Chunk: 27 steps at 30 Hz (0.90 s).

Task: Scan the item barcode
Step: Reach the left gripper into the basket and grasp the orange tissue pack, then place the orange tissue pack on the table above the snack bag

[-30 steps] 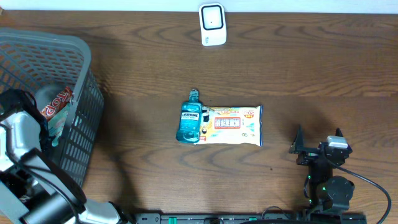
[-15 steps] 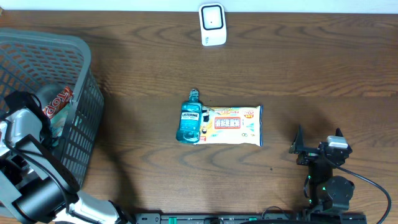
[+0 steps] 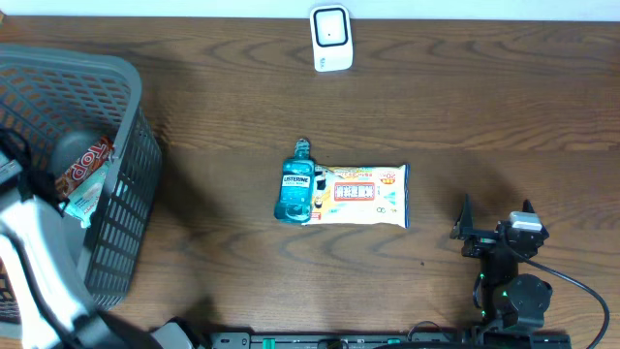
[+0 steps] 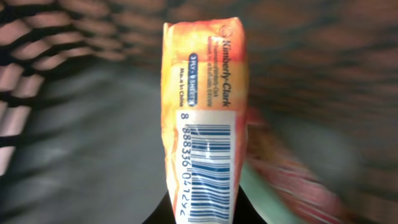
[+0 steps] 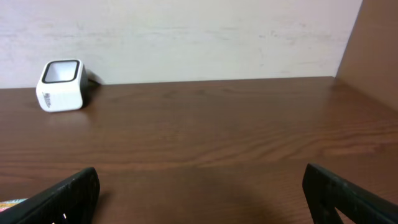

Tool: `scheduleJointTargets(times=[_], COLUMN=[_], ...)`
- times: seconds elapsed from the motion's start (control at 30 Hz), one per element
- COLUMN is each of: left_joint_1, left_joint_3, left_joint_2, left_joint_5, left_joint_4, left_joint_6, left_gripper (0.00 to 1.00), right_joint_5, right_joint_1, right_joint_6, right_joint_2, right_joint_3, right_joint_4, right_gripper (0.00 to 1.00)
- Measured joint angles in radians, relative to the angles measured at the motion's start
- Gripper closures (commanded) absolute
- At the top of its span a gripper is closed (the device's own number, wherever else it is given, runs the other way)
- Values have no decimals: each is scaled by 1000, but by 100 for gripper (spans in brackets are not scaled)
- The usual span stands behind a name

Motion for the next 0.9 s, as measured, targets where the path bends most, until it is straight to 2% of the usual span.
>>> scheduleJointTargets(times=[0.1,0.27,0.37,0.47,0.63,0.8,0.9], left_joint_1=[1,-65,-218,-412,-783,-1083,-1205], left_joint_3=[1,3,4,4,3,3,3], left_joint_2=[-124,-306,-380,-410,-379,-243,-116], left_joint_5=[188,634,843,938,908,673,532], left_joint_4=[66,241,296,295,278,279,286], left_joint_6=[13,19,31,92,258,339,357], left_gripper=[93,93,92,93,93,93,93], right_joint_5=[0,0,0,0,0,0,0], right_joint_1=[0,0,0,0,0,0,0], right_joint_6=[0,0,0,0,0,0,0], right_joint_2=[0,0,0,0,0,0,0], right_joint_3=[0,0,0,0,0,0,0], right_joint_4=[0,1,1,1,1,1,1], right_gripper=[1,1,1,1,1,1,1])
